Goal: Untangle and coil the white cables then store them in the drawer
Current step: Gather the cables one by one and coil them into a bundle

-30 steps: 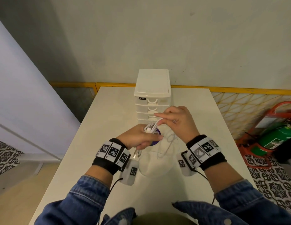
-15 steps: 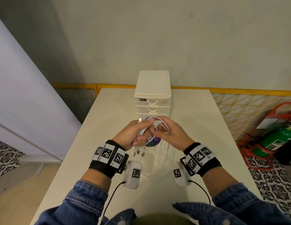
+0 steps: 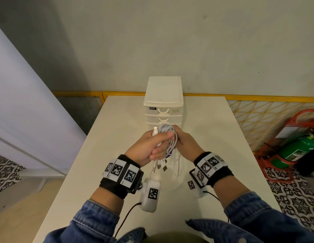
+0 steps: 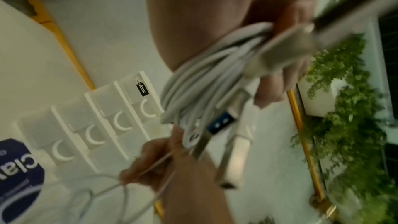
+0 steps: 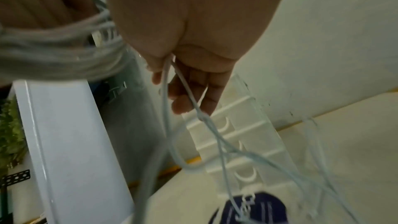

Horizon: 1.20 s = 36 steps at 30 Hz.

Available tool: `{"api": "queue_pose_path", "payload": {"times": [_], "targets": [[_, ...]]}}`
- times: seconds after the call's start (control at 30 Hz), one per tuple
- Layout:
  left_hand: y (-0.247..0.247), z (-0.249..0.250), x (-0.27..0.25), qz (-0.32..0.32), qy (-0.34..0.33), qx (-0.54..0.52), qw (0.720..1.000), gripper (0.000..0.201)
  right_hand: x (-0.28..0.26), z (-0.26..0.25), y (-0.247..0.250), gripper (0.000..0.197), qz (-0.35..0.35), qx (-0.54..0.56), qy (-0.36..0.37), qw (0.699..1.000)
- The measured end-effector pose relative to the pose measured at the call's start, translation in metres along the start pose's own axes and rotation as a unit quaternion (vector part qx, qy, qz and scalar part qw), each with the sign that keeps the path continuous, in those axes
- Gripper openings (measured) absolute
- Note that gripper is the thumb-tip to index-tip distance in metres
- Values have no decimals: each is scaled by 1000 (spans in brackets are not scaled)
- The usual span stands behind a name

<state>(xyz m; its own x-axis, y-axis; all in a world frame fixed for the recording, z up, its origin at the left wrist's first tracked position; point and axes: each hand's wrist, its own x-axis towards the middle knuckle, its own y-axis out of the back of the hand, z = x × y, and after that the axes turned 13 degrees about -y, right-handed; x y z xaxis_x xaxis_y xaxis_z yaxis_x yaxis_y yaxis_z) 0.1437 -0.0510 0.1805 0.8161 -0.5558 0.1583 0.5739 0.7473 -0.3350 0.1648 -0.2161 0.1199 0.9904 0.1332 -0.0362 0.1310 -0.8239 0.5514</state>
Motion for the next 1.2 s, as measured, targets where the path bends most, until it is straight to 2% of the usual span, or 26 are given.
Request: {"api": "queue_pose_path", "payload": {"times": [0.07, 0.13, 0.23, 0.33, 0.47, 0.57, 0.63, 0.77, 0.9, 1.03, 1.13, 1.2], "targets": [[2, 2, 1, 6, -24, -61, 998, 25, -2, 7, -8, 16, -9, -34, -30, 999], [4, 3, 2, 9, -57, -125, 990, 28, -6, 12, -16, 19, -25, -64, -50, 996], [7, 8, 7, 27, -126, -219, 967, 30, -10, 19, -31, 25, -38, -61, -65, 995], [14, 13, 13, 98, -171, -278, 940, 29, -11, 26, -39, 19, -57, -63, -90, 992], [23, 23, 20, 203, -226, -274, 913, 28, -12, 29, -37, 12, -60, -75, -111, 989], [31, 46, 25, 271, -288, -197, 897, 32, -15, 39, -37, 16, -85, -120, -112, 983], [35, 64, 27, 320, -328, -137, 878, 34, -22, 44, -40, 19, -116, -95, -113, 982], [42, 73, 26, 413, -365, -32, 834, 37, -22, 32, -41, 26, -101, -69, -78, 989], [46, 71, 26, 422, -362, 54, 830, 32, -19, 22, -34, 33, -95, -58, -73, 991], [57, 61, 26, 418, -361, 176, 815, 13, -25, 7, -25, 24, -124, -11, -72, 990], [68, 41, 23, 390, -318, 299, 811, 25, -29, -11, -19, 19, -186, 3, -73, 980], [74, 28, 19, 342, -266, 388, 813, 32, -32, -24, -12, 19, -194, 35, -51, 979]]}}
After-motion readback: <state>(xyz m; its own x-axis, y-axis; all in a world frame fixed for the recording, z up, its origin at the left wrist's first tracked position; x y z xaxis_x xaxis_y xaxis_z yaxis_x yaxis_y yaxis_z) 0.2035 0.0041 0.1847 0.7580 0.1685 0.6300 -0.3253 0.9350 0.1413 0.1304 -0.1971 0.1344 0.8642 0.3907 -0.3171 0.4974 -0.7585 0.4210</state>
